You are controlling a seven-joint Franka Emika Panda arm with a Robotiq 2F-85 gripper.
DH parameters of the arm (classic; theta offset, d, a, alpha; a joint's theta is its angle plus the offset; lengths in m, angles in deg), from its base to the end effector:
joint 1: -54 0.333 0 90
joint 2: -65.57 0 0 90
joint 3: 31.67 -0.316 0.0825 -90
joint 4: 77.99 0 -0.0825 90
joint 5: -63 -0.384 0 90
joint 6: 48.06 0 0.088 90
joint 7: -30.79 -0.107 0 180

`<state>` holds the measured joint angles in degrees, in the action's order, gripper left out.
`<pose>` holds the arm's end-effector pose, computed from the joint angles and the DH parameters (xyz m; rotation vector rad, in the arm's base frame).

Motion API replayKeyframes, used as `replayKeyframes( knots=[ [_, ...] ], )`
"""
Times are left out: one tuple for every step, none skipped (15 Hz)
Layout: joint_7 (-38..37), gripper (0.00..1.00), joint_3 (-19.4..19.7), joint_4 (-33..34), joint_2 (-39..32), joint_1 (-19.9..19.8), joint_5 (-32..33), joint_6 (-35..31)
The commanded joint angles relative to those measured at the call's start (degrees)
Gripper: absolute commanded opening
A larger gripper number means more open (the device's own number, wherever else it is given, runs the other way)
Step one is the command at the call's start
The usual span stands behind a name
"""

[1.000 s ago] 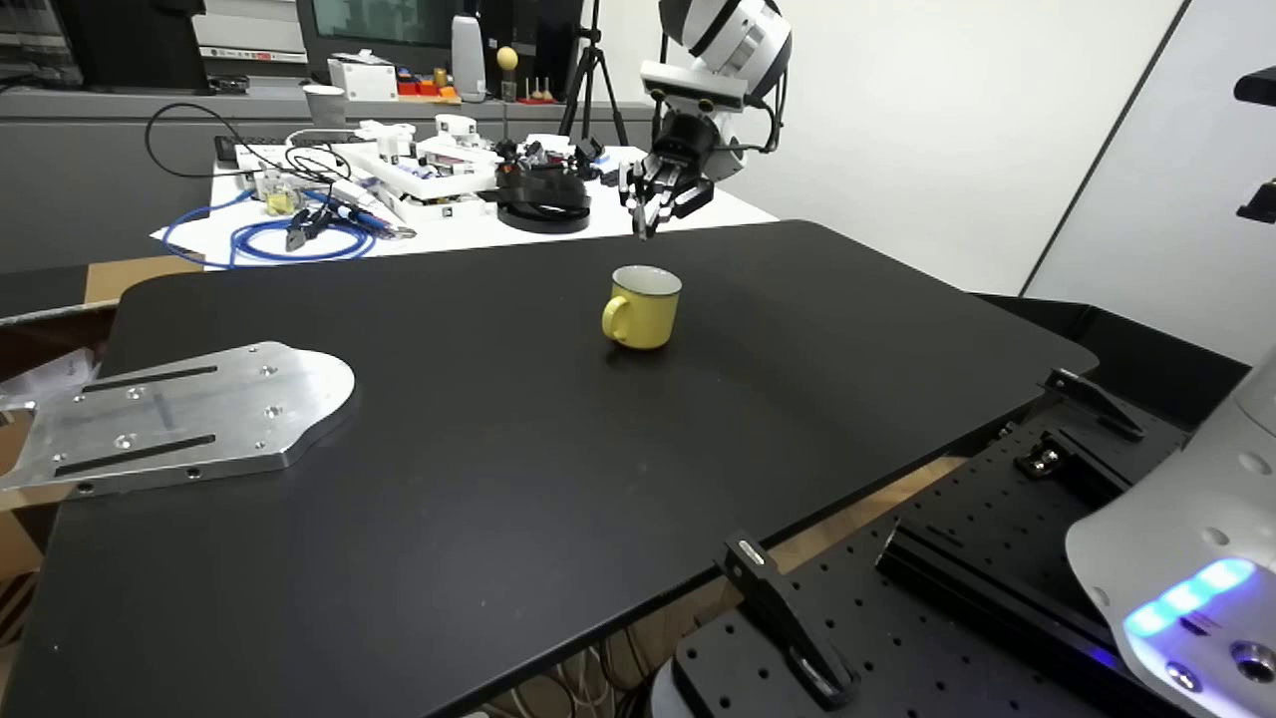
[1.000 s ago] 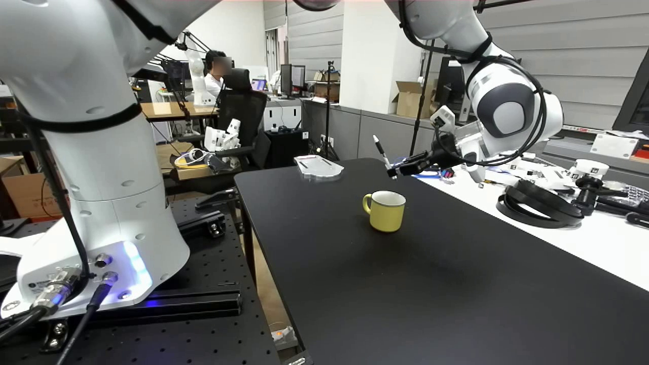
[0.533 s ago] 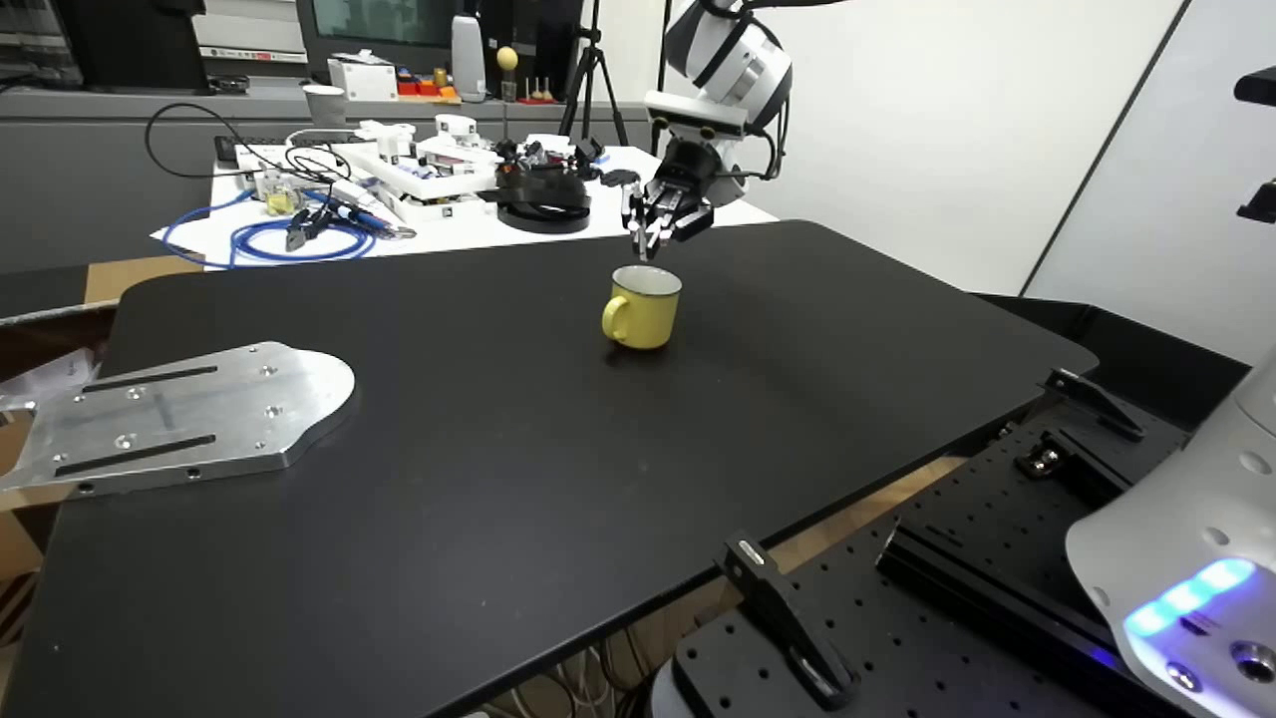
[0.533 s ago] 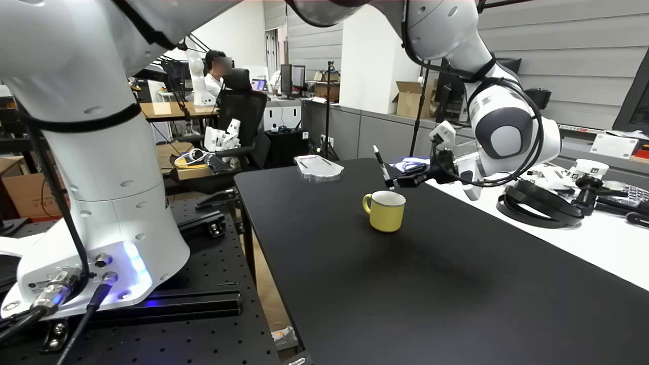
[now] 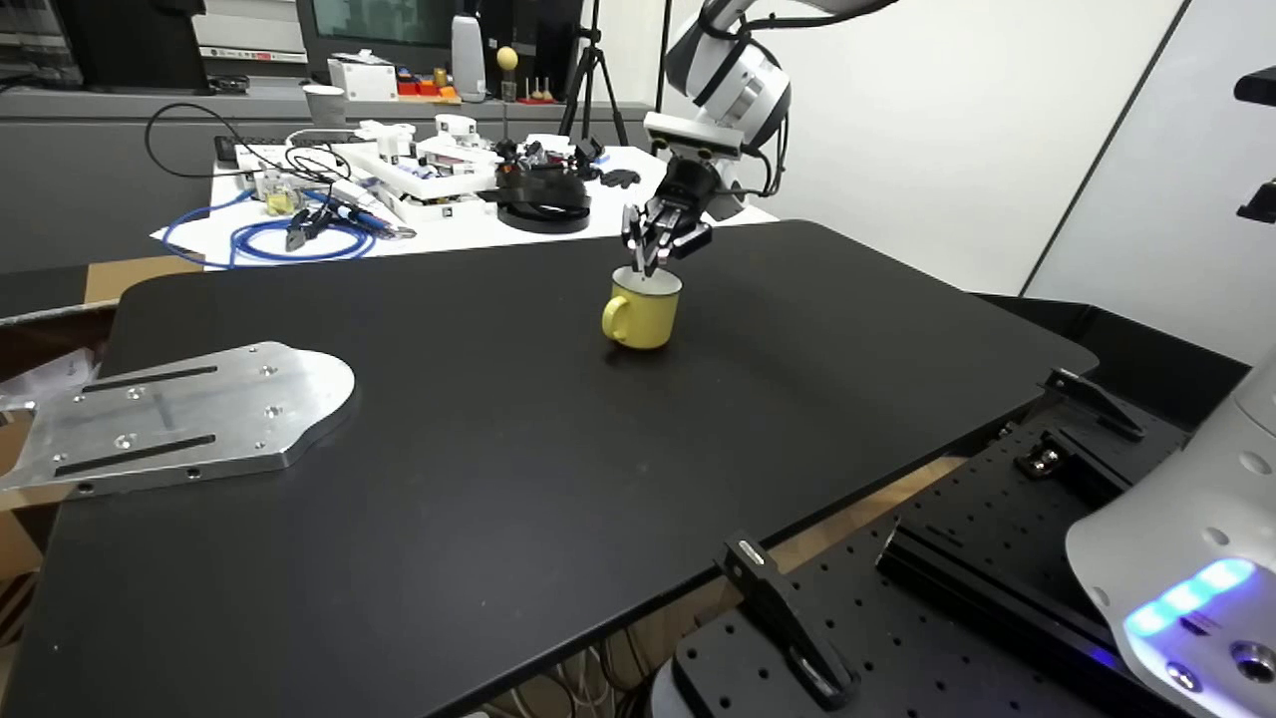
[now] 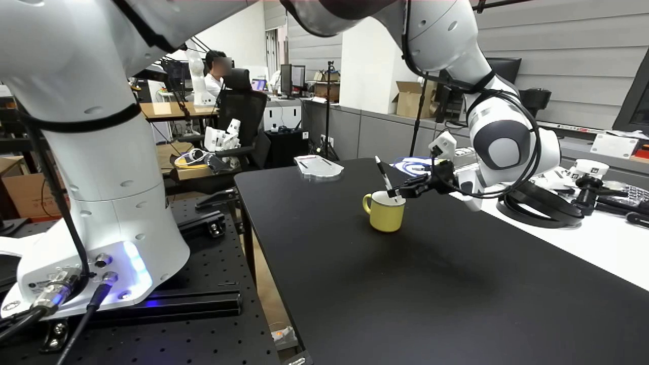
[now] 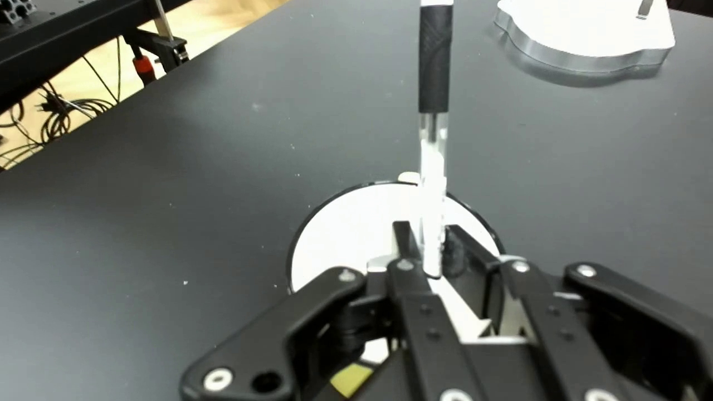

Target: Take the pen out of the yellow mug then put it back in the mug

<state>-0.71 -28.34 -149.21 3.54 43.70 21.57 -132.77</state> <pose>0.6510 -0.0721 0.0863 -2.0607 1.1861 1.1718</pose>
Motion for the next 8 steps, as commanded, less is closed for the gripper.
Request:
replayKeyframes(
  knots=[
    [-0.7,0.20,1.1,1.8,-0.5,1.3,1.0,-3.0],
    [-0.8,0.45,1.0,1.7,-0.4,1.4,1.1,-3.9],
    [-0.8,0.45,0.9,1.6,-0.3,1.5,1.1,-4.6],
    [-0.8,0.49,0.8,1.6,-0.2,1.6,1.2,-4.8],
    [-0.9,0.55,0.8,1.7,-0.2,1.7,1.3,-5.1],
    [-1.0,0.63,0.6,1.7,-0.1,1.7,1.4,-5.2],
    [-1.0,0.69,0.5,1.8,-0.1,1.7,1.5,-5.2],
    [-1.1,0.75,0.4,1.9,0.0,1.8,1.6,-5.1]
  ],
)
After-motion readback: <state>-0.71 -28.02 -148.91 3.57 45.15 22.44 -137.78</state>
